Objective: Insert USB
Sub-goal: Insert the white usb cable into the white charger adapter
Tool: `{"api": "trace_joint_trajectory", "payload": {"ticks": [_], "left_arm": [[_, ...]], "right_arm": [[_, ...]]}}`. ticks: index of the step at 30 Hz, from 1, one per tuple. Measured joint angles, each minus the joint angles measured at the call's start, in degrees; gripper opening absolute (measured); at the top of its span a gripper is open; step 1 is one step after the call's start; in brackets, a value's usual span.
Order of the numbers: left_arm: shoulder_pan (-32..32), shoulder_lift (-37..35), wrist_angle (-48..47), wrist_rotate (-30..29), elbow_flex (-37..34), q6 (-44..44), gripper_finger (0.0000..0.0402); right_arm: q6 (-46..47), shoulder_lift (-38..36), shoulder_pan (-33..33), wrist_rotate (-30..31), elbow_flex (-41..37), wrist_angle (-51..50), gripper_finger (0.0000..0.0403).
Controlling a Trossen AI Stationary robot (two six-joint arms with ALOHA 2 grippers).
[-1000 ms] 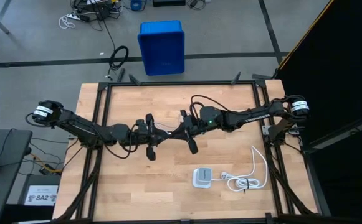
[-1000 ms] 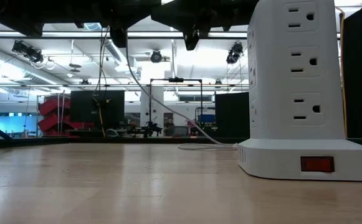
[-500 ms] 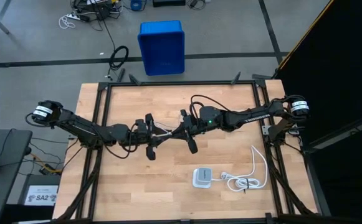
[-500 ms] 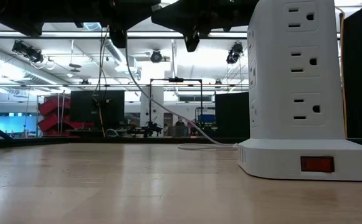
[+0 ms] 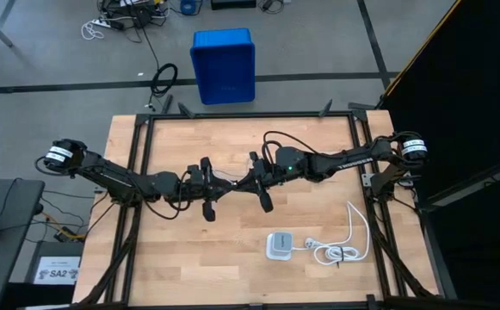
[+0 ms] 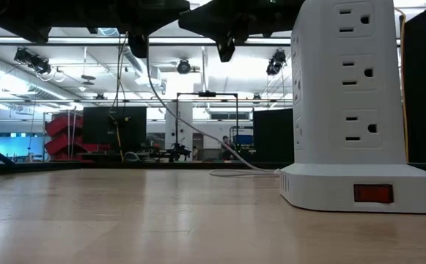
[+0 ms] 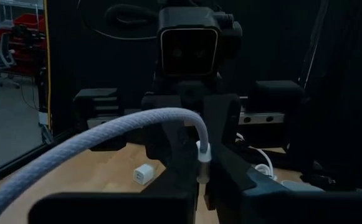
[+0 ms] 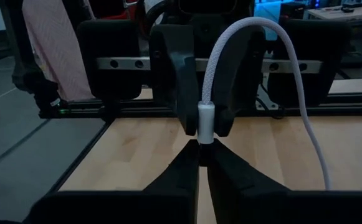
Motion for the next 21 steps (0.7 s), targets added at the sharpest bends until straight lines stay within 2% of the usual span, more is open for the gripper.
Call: {"api": "trace_joint_trajectory", "payload": {"ticks": [13,17,21], "left_arm": [[0.0,-0.1,0.4,0.0,0.0,1.6,0.0002],[0.0,-1.1,0.5,0.0,0.0,1.9,0.0001],[0.0,-1.6,-0.3,0.0,0.0,2.0,0.0001]], "right_arm": [[-0.1,0.0,0.0,-0.6,0.0,-0.1,0.0003],[-0.1,-0.3,-0.1,-0.9,0.0,-0.5,0.0030],[-1.2,-1.1,-0.1,-2.3,0.0,-2.0,0.0078]]}}
